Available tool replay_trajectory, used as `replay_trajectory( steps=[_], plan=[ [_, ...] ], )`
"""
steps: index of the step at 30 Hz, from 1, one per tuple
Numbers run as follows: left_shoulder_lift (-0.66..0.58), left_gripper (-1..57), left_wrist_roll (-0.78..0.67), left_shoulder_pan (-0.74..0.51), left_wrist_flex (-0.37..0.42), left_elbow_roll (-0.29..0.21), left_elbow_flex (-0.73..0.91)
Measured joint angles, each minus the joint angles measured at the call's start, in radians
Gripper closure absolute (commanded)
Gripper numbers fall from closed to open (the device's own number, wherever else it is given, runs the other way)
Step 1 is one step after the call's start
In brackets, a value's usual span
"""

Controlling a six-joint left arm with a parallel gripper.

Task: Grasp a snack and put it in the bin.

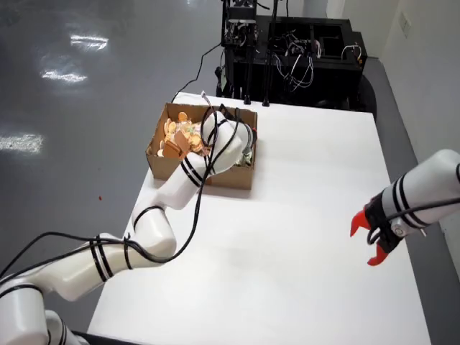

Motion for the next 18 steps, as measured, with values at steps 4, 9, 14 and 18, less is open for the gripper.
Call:
replay_trajectory(
  steps=[4, 9, 14, 18],
  plan=[
    [-0.025, 56.8, -0.005, -0.043, 0.023, -0.001, -0.001],
    [-0.092, 57.0, -0.005, -0.095, 0.05, -0.002, 0.061],
    [-0.28, 57.0, -0.015, -0.143, 0.056, -0.002, 0.33],
    [-0.425, 56.9, -0.034, -0.179, 0.057, -0.002, 0.537]
  ],
)
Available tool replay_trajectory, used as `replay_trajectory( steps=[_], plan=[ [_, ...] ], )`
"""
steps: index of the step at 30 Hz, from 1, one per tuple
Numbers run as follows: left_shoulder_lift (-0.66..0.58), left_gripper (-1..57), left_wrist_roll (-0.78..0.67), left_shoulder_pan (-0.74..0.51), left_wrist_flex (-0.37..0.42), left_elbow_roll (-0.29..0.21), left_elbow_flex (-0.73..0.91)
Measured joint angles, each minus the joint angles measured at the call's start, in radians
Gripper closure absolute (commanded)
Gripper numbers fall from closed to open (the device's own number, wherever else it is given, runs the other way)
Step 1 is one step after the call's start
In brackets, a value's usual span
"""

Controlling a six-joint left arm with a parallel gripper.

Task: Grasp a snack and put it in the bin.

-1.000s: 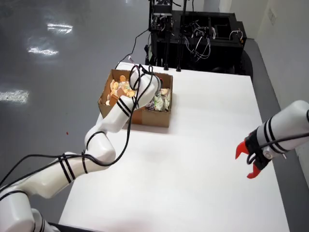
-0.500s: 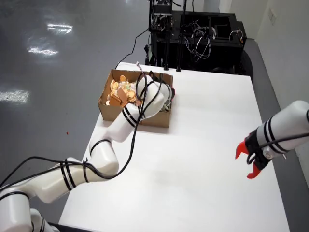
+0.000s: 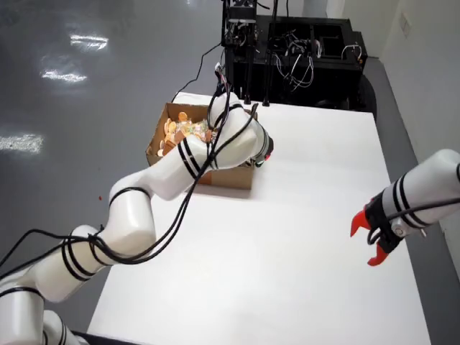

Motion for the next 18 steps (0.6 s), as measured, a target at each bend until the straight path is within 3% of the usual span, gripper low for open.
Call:
replay_trajectory(
  steps=[12, 18],
  plan=[
    [-0.305, 56.8, -0.183, -0.086, -0.03, -0.026, 0.493],
    [-0.47, 56.8, -0.335, -0.111, -0.166, -0.096, 0.804]
  ],
)
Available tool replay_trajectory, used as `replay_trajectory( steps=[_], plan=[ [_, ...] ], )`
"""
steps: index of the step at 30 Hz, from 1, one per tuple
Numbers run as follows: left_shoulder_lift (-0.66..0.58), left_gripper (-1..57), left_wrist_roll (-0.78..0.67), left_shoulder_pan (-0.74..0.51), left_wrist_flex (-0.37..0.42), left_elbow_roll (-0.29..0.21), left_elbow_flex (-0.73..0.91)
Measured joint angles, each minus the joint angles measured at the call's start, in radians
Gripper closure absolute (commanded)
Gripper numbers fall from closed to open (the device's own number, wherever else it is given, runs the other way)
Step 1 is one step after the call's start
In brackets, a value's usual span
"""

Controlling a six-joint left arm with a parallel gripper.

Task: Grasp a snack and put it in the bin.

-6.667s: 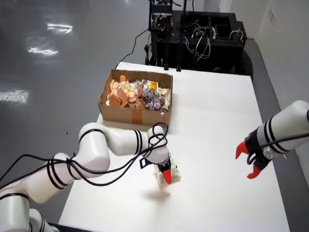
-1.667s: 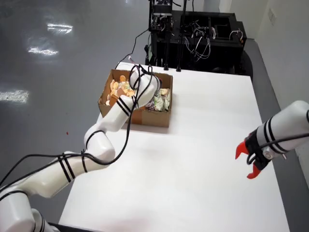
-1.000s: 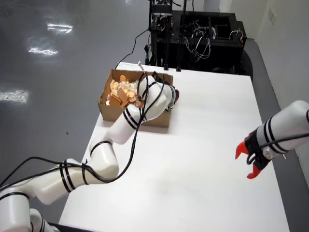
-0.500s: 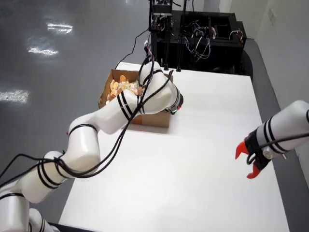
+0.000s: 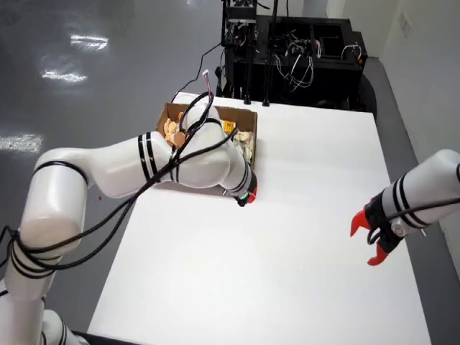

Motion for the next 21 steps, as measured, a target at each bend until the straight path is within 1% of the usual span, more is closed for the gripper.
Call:
replay_trajectory(
  steps=[7, 11, 15, 21],
  plan=[
    [-0.131, 56.8, -0.117, -0.036, -0.213, -0.088, 0.304],
    [-0.175, 56.8, -0.143, -0.055, -0.282, -0.121, 0.419],
    [-0.206, 56.8, -0.156, -0.067, -0.327, -0.14, 0.505],
    [-0.208, 56.8, -0.169, -0.07, -0.382, -0.154, 0.557]
  ],
)
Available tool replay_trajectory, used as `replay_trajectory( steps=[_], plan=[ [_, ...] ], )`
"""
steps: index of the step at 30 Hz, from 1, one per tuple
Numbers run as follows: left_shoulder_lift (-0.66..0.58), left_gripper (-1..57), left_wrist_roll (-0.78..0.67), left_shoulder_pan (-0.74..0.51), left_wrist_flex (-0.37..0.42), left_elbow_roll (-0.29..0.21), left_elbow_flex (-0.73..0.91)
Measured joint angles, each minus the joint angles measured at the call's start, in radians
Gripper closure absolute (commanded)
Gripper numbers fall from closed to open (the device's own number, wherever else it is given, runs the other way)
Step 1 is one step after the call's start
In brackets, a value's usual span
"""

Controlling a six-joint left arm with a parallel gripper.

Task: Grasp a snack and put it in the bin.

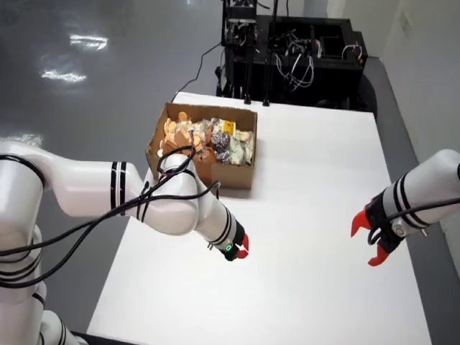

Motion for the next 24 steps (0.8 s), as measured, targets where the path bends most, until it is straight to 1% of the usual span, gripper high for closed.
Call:
replay_trajectory(
  steps=[4, 12, 24],
  plan=[
    [0.005, 56.7, -0.004, 0.004, -0.011, -0.001, 0.009],
    [0.003, 56.2, -0.005, 0.014, 0.042, -0.002, 0.013],
    [-0.016, 56.2, -0.005, 0.025, 0.065, 0.0, 0.0]
  ],
)
